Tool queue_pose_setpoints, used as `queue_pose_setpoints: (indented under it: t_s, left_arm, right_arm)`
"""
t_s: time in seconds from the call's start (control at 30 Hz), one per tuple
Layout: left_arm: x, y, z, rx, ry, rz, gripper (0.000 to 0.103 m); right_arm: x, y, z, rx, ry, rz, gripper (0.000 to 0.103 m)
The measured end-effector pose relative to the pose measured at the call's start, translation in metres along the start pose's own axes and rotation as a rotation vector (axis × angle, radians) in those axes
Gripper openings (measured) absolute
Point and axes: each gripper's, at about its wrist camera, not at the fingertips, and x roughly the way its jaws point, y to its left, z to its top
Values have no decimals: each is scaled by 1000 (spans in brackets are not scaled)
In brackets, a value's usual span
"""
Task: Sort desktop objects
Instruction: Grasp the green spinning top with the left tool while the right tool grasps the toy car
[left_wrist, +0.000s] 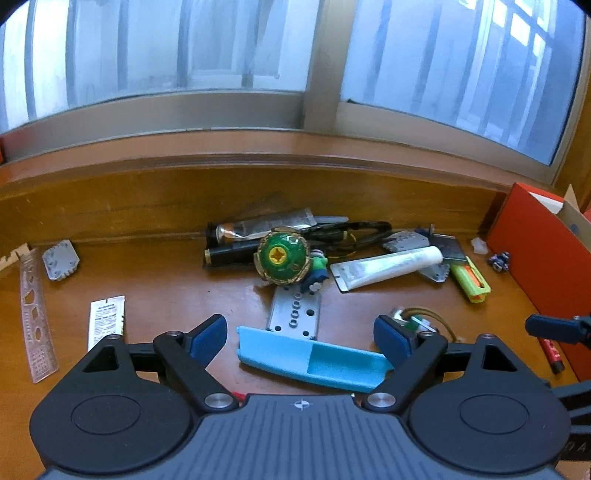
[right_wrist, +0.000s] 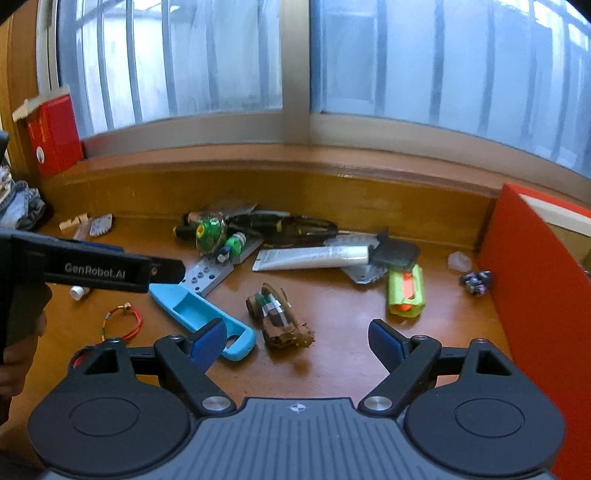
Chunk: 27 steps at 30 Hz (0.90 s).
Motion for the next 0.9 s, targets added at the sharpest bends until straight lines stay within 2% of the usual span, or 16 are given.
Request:
queue_pose_setpoints:
  t_s: [0.4,0.77,0.9]
  left_arm:
    - [39,17,11,-33,34,7,87]
    - [79,30,30,-150,16,-35,87]
    - [92,32,33,-181,17,-46,84]
  right_arm:
    - [47,9,8,-26,84,18,86]
    - [79,13,12,-19,72,-29,84]
    - [86,12,12,-15,82,-34,84]
